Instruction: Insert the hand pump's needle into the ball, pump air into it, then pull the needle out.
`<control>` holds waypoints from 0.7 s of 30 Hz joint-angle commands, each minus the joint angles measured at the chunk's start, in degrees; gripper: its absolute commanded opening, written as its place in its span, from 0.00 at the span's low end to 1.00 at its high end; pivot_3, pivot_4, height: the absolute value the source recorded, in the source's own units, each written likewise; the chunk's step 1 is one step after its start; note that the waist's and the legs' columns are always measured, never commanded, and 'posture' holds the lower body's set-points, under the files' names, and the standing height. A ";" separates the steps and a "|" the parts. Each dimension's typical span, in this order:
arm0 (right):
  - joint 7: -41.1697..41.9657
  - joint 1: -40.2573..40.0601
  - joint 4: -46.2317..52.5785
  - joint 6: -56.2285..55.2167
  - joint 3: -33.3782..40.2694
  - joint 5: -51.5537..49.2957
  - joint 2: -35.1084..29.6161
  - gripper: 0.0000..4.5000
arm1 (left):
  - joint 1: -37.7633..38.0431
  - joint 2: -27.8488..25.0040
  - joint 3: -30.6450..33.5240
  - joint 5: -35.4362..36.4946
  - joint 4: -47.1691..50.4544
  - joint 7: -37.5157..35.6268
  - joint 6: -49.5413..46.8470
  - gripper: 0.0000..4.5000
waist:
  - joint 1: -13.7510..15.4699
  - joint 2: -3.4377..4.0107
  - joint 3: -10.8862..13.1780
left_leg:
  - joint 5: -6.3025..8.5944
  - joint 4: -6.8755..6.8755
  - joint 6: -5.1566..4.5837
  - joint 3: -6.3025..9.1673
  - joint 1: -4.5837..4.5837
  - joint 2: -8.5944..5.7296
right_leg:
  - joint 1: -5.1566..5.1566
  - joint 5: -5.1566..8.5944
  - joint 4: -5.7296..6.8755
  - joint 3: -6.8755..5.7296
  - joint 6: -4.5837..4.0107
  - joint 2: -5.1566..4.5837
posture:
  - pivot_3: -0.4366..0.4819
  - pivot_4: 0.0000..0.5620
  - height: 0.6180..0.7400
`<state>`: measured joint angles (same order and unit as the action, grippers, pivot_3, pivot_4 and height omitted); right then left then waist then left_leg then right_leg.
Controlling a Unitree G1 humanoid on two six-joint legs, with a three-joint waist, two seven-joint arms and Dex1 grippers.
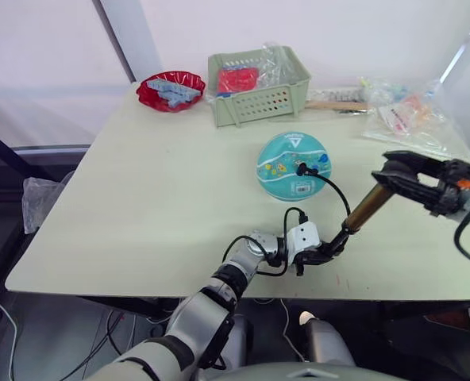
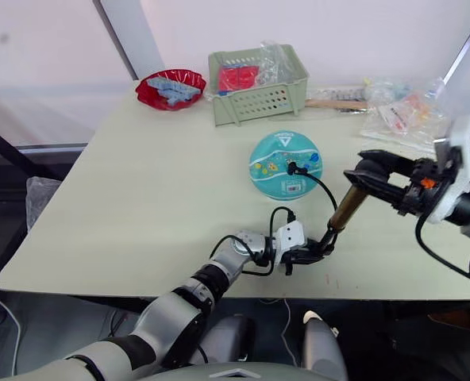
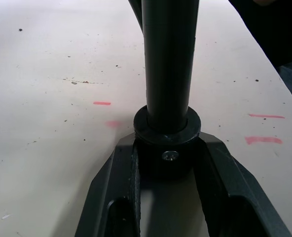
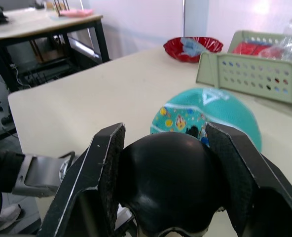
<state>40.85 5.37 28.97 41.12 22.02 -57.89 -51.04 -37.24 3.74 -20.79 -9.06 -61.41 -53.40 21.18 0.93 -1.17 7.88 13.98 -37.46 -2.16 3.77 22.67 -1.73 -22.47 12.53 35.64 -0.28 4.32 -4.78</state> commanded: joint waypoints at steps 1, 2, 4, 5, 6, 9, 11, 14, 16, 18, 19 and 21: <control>-2.26 -4.63 -1.09 -1.90 -7.50 9.46 2.59 0.46 | 2.31 -0.85 -1.46 -2.37 -3.85 -0.21 -2.94 0.25 | -0.01 -0.14 -0.14 | 0.00 0.00 0.00 0.01 0.00 0.01 | 0.00 0.00 0.00 0.00 0.00 0.00 | 0.48 0.27 0.97; -2.22 -5.78 -1.15 -3.12 -8.98 11.68 2.99 0.46 | 2.35 -0.87 -1.45 -2.40 -3.80 -0.22 -2.95 0.25 | 0.00 -0.16 -0.20 | 0.00 0.00 0.00 0.01 0.00 0.01 | 0.00 0.00 0.00 0.00 0.00 0.00 | 0.48 0.27 0.97; -2.66 -7.72 -2.00 -6.33 -11.99 16.72 4.11 0.46 | 2.43 -0.92 -1.39 -2.44 -3.73 -0.23 -2.99 0.25 | -0.01 -0.16 -0.32 | 0.00 0.00 0.01 0.01 -0.01 0.01 | 0.00 0.01 0.00 0.00 -0.01 0.00 | 0.48 0.27 0.97; -3.13 -8.32 -2.55 -7.61 -12.99 18.20 5.11 0.46 | 2.48 -0.94 -1.38 -2.46 -3.69 -0.24 -3.02 0.25 | -0.03 -0.27 -0.48 | 0.01 0.00 0.01 0.00 -0.01 0.00 | 0.00 0.01 0.00 0.00 -0.01 -0.01 | 0.48 0.27 0.97; -3.88 -8.72 -3.15 -8.60 -13.76 19.44 6.20 0.46 | 2.52 -0.97 -1.44 -2.54 -3.65 -0.30 -3.03 0.25 | -0.04 -0.27 -0.50 | 0.01 0.02 0.01 0.02 -0.03 0.02 | 0.01 0.01 0.00 0.00 -0.01 0.02 | 0.48 0.27 0.97; -3.59 -9.61 -3.50 -10.48 -15.59 22.14 7.15 0.46 | 2.59 -0.98 -1.52 -2.58 -3.54 -0.32 -3.13 0.25 | -0.05 -0.25 -0.55 | 0.01 0.01 0.01 0.03 -0.06 0.03 | 0.01 0.03 0.00 0.00 -0.05 0.04 | 0.48 0.27 0.97; -3.50 -9.59 -3.54 -11.01 -15.73 22.61 7.71 0.46 | 2.60 -0.98 -1.50 -2.58 -3.51 -0.29 -3.16 0.25 | -0.06 -0.19 -0.59 | 0.01 0.01 0.01 0.02 -0.06 0.03 | 0.01 0.09 0.00 0.00 -0.15 0.03 | 0.48 0.27 0.97; -3.25 -8.66 -3.25 -11.02 -14.84 21.74 7.84 0.46 | 2.55 -0.97 -1.48 -2.59 -3.56 -0.28 -3.17 0.25 | -0.04 -0.20 -0.58 | 0.01 0.01 0.01 0.04 -0.06 0.02 | 0.03 0.09 0.00 -0.01 -0.14 0.04 | 0.48 0.27 0.97; -3.04 -8.34 -3.03 -10.91 -14.36 21.19 7.84 0.46 | 2.51 -0.95 -1.47 -2.59 -3.59 -0.28 -3.18 0.25 | -0.04 -0.20 -0.58 | 0.01 0.01 0.01 0.04 -0.05 0.02 | 0.03 0.09 0.00 -0.01 -0.14 0.03 | 0.48 0.27 0.97; -2.98 -8.29 -3.02 -10.87 -14.29 21.14 7.87 0.46 | 2.51 -0.95 -1.47 -2.59 -3.59 -0.28 -3.18 0.25 | -0.04 -0.20 -0.58 | 0.01 0.01 0.01 0.04 -0.05 0.02 | 0.03 0.09 0.00 -0.01 -0.15 0.03 | 0.48 0.27 0.97; -1.59 -7.71 -2.35 -10.26 -11.95 18.04 7.29 0.46 | 2.42 -0.90 -1.45 -2.58 -3.68 -0.27 -3.19 0.25 | -0.04 -0.20 -0.58 | 0.01 0.01 0.01 0.04 -0.05 0.02 | 0.03 0.09 0.00 -0.01 -0.15 0.03 | 0.48 0.27 0.97; 0.29 -6.29 -1.33 -8.71 -7.37 12.26 6.07 0.46 | 2.27 -0.81 -1.41 -2.57 -3.83 -0.23 -3.24 0.25 | -0.02 -0.19 -0.50 | 0.01 0.01 0.01 0.04 -0.04 0.02 | 0.03 0.09 0.00 -0.01 -0.15 0.03 | 0.48 0.27 0.97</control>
<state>39.86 -1.52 27.86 29.89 10.09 -42.03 -43.12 -37.03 3.87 -20.82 -9.48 -61.37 -53.01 20.59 0.92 -1.35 7.39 13.99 -37.46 -2.15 3.80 22.66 -1.72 -22.46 12.62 35.64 -0.29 4.18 -4.76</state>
